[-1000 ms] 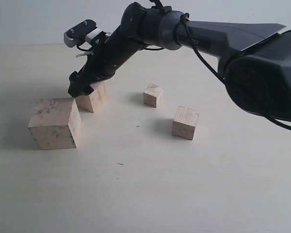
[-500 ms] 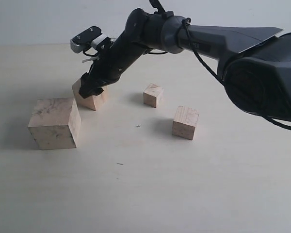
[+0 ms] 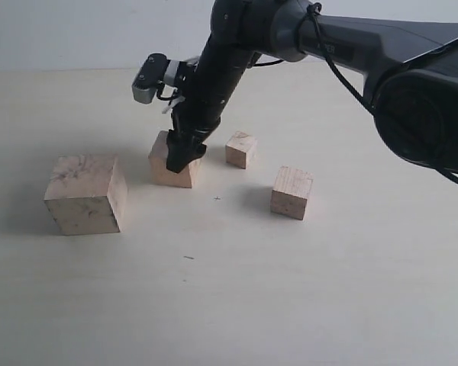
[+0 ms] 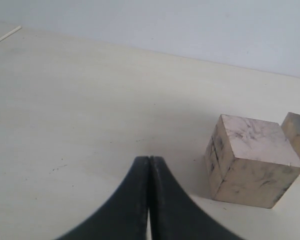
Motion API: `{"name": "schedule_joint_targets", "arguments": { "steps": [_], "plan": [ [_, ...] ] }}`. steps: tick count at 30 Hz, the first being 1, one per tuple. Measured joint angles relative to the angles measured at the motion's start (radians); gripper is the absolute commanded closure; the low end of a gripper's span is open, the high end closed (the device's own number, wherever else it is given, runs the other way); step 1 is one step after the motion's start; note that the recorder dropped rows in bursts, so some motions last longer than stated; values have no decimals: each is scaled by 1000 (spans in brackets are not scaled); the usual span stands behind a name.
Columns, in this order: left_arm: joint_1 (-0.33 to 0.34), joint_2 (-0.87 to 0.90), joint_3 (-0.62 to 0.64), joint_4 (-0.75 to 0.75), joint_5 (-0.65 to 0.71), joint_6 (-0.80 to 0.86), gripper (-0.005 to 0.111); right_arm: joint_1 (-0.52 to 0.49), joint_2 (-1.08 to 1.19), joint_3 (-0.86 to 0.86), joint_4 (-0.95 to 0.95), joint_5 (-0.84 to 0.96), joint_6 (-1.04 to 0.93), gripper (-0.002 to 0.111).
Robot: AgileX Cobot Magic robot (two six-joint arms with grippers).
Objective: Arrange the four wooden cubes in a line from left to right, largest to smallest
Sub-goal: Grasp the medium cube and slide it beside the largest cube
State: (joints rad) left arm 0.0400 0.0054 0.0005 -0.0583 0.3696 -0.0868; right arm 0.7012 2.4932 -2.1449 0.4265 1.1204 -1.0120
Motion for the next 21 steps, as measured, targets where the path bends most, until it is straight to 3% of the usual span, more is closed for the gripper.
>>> {"name": "schedule_joint_targets", "arguments": {
  "steps": [8, 21],
  "plan": [
    [0, 0, 0, 0, 0, 0, 107, 0, -2, 12, 172, 96, -235, 108],
    [0, 0, 0, 0, 0, 0, 107, 0, -2, 12, 187, 96, -210, 108]
  ]
}}
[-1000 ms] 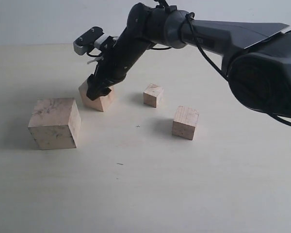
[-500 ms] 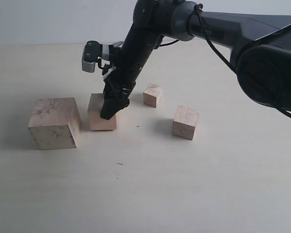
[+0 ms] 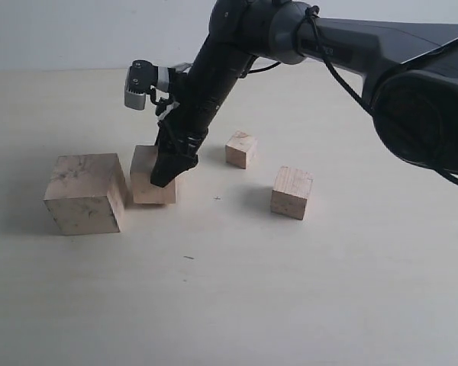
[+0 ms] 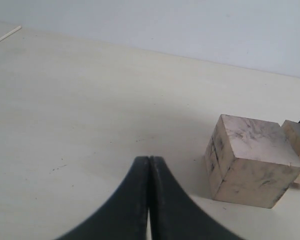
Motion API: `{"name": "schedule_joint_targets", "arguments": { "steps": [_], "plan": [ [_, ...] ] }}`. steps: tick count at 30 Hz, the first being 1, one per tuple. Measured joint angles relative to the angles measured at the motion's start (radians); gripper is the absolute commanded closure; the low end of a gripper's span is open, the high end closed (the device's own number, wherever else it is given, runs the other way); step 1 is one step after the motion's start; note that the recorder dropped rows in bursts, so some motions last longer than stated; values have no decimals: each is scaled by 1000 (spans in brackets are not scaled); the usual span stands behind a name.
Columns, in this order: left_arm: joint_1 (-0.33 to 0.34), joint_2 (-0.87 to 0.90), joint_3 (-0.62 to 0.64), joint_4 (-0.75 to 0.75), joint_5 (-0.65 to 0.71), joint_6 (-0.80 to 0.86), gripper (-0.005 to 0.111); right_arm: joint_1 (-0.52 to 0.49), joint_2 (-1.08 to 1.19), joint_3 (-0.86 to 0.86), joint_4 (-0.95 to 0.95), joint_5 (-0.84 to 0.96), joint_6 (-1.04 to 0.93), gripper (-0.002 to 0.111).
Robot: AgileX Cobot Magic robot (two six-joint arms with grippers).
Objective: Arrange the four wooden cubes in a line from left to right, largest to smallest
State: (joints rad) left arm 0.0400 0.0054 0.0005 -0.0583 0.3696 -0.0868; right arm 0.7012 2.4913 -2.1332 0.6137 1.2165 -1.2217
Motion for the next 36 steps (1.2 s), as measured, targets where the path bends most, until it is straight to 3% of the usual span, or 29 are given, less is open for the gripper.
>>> {"name": "schedule_joint_targets", "arguments": {
  "steps": [16, 20, 36],
  "plan": [
    [0, 0, 0, 0, 0, 0, 107, 54, -115, 148, -68, 1, 194, 108],
    [0, 0, 0, 0, 0, 0, 107, 122, -113, 150, -147, -69, 197, 108],
    [0, 0, 0, 0, 0, 0, 107, 105, -75, 150, -132, -133, 108, 108]
  ]
}}
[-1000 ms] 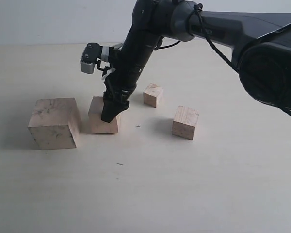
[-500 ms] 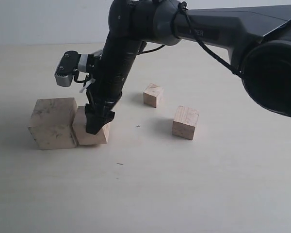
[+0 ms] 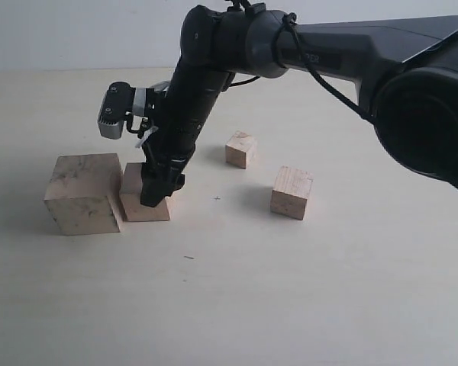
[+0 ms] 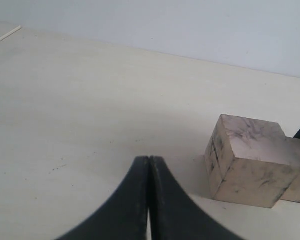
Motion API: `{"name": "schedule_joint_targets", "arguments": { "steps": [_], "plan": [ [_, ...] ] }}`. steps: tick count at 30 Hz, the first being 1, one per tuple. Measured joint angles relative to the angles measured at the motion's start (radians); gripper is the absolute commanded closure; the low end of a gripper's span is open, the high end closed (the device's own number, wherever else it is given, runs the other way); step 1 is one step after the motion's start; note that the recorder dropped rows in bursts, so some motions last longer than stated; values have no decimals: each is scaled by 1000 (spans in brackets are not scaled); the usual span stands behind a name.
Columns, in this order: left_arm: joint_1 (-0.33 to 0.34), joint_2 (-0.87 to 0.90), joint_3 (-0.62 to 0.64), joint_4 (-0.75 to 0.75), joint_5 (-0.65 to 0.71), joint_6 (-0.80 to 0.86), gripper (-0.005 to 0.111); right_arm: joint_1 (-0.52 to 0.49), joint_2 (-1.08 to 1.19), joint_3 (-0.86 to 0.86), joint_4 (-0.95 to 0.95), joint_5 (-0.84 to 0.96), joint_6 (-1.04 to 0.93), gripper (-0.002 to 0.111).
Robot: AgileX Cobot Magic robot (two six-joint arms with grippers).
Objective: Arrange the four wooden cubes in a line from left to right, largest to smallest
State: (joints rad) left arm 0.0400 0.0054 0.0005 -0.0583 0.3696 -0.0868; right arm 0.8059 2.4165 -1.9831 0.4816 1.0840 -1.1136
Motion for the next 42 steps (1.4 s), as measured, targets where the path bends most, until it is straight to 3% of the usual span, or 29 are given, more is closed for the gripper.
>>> {"name": "schedule_joint_targets", "arguments": {
  "steps": [4, 7, 13, 16, 23, 26, 30, 32, 42],
  "plan": [
    [0, 0, 0, 0, 0, 0, 107, -3, 4, 0, 22, -6, -4, 98],
    [0, 0, 0, 0, 0, 0, 107, -3, 4, 0, 22, -6, -6, 80],
    [0, 0, 0, 0, 0, 0, 107, -3, 10, -4, 22, 5, -10, 33],
    [0, 0, 0, 0, 0, 0, 107, -3, 13, -2, 10, 37, -8, 25],
    [0, 0, 0, 0, 0, 0, 107, -3, -36, 3, -4, 55, 31, 25],
    [0, 0, 0, 0, 0, 0, 107, -3, -83, 3, -93, 55, 107, 29],
    [0, 0, 0, 0, 0, 0, 107, -3, -112, 3, -233, 48, 267, 62],
    [0, 0, 0, 0, 0, 0, 107, -3, -112, 3, -243, 58, 292, 67],
    [0, 0, 0, 0, 0, 0, 107, -3, -29, 3, -249, 82, 299, 67]
  ]
}}
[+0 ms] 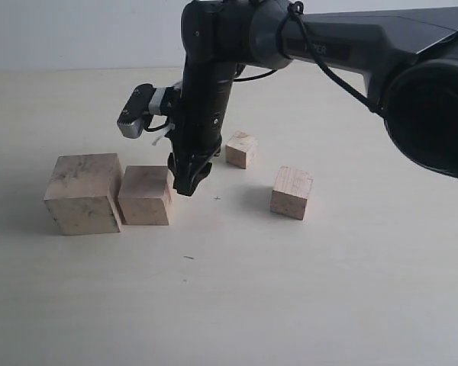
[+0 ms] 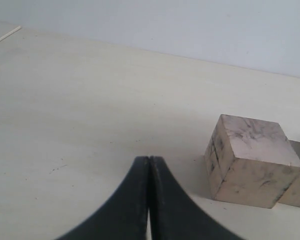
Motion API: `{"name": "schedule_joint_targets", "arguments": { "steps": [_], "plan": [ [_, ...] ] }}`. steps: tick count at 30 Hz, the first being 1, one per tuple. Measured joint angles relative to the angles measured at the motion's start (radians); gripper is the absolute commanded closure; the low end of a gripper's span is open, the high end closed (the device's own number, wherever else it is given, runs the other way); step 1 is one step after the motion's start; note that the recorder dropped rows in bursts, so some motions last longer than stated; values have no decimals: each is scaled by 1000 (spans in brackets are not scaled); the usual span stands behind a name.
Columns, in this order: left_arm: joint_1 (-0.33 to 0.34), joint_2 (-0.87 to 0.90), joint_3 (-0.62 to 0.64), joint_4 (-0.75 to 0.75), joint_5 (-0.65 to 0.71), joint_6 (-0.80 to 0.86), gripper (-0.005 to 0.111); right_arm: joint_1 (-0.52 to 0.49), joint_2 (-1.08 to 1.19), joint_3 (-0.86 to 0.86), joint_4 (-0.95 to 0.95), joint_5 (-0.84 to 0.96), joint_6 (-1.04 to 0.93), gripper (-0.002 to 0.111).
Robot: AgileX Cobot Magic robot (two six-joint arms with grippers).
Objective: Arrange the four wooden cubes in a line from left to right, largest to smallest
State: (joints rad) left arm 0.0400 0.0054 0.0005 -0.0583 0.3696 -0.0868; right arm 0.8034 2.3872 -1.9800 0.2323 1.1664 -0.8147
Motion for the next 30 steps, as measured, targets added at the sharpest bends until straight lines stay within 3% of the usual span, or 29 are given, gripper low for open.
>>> {"name": "schedule_joint_targets", "arguments": {
  "steps": [30],
  "plan": [
    [0, 0, 0, 0, 0, 0, 107, 0, 6, 0, 75, -76, 0, 67]
  ]
}}
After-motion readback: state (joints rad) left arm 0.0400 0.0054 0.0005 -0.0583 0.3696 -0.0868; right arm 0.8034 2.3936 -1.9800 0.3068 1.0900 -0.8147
